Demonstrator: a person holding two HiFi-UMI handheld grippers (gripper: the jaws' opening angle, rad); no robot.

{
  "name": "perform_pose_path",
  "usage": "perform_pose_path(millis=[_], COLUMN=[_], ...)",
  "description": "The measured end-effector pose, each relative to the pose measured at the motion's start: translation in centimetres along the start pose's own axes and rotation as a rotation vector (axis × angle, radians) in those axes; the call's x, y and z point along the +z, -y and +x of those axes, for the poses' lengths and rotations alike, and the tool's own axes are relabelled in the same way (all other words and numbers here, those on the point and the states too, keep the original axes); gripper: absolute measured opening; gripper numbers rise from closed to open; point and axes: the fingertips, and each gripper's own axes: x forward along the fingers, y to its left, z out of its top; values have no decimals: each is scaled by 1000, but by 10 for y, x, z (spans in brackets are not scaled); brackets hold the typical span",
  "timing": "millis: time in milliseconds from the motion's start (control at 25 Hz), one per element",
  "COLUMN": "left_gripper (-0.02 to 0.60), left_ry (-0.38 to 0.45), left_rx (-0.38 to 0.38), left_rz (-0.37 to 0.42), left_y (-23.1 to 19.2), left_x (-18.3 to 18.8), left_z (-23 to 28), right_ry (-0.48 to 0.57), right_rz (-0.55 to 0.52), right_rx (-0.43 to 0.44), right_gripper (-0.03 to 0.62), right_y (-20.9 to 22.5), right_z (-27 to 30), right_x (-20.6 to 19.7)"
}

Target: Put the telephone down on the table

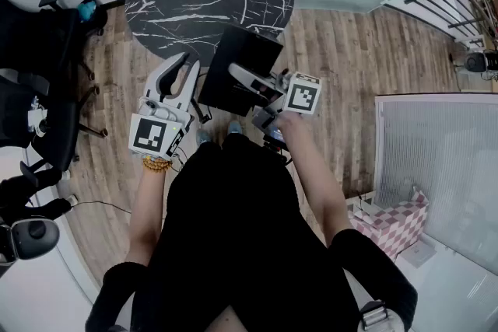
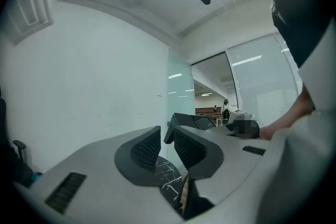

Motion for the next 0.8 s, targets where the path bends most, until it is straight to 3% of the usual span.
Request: perform_pose_path(millis=[800], left_gripper=[80], left_ry=[-14], left_rx=[1], left_rz=[26], left_y=[18], left_x=[-4], left_z=[20], right_ry=[-7], right_rz=[2], right_rx=[12], right_gripper=[169], right_y=[13], right_z=[-5], right_x=[7])
